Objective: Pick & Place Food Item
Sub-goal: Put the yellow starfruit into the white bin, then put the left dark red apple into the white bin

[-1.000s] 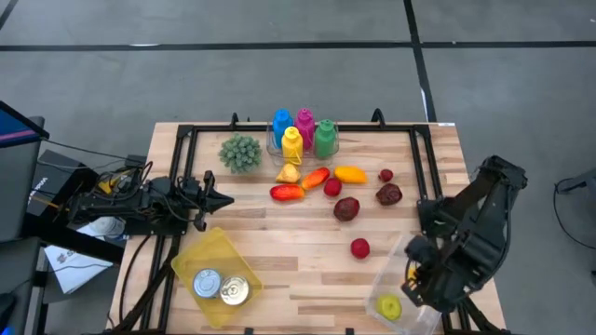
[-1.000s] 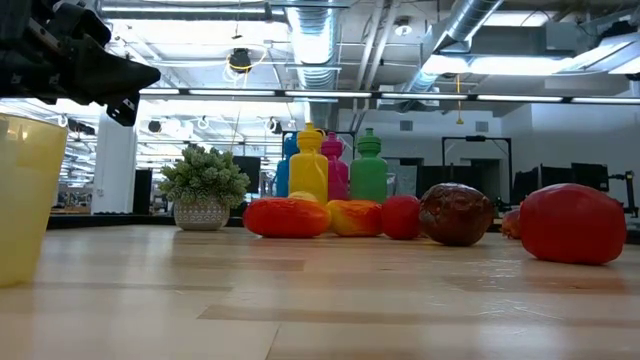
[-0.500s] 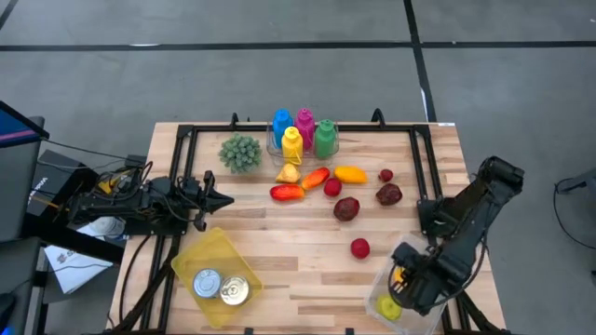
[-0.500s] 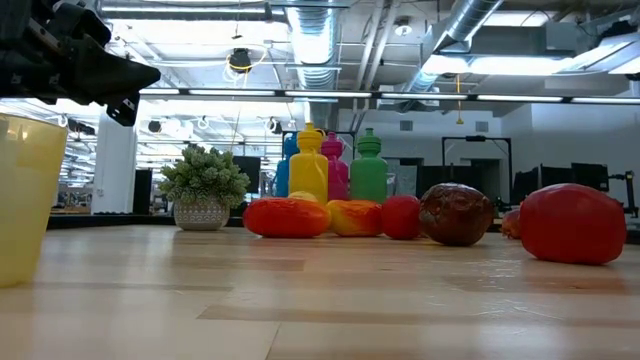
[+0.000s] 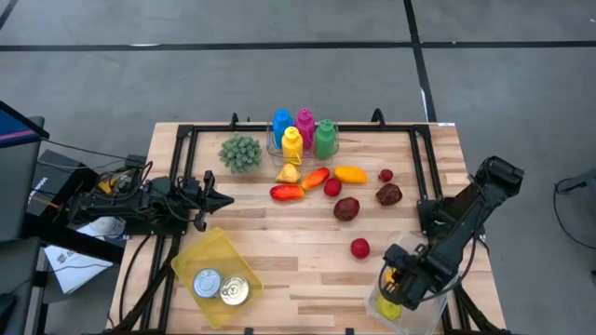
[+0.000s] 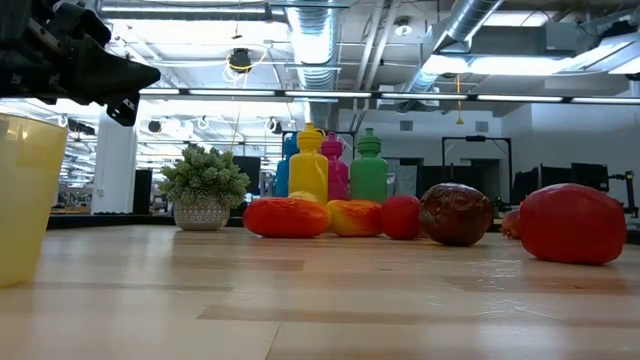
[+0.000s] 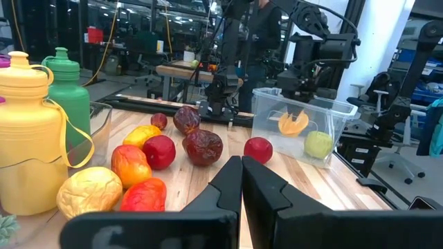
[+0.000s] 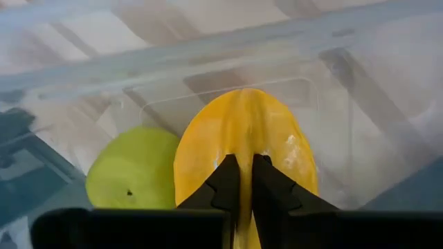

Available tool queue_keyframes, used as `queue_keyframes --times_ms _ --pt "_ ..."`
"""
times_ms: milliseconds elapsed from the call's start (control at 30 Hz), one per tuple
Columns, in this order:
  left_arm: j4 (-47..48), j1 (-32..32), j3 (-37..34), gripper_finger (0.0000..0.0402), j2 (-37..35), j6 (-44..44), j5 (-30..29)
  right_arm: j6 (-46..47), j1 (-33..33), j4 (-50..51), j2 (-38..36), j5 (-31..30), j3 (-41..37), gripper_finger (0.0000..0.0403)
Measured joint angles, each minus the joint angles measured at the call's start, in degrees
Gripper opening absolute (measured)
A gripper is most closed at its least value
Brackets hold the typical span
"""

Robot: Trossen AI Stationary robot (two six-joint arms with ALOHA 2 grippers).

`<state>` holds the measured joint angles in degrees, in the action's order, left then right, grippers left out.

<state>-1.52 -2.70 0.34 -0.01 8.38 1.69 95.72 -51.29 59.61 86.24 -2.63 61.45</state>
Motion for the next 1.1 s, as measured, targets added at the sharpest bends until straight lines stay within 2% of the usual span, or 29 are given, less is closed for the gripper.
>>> queue_keyframes --times_ms 300,467,600,867,967,1100 --pt "0.0 -0.02 0.0 0.0 0.0 0.02 0.0 -2.8 0.0 -0.22 0.0 -0.35 0.0 0.0045" --pt "0.0 0.0 0.0 0.0 0.0 0.01 0.0 -2.8 0.0 -1.04 0.0 -0.24 0.02 0.0074" --pt "0.0 0.0 0.0 0.0 0.0 0.0 0.0 -3.49 0.05 -1.83 0.0 -0.22 0.42 0.012" --pt "0.0 0.0 0.0 0.0 0.0 0.0 0.0 -5.31 0.12 2.15 -1.83 0.44 5.89 0.025" --pt "0.0 -0.02 0.0 0.0 0.0 0.01 0.0 -6.76 0.84 5.63 -3.9 0.96 10.43 0.0276" --pt "0.0 -0.01 0.0 0.0 0.0 0.0 0.0 -11.32 3.92 10.62 -6.61 -0.32 17.48 0.0285"
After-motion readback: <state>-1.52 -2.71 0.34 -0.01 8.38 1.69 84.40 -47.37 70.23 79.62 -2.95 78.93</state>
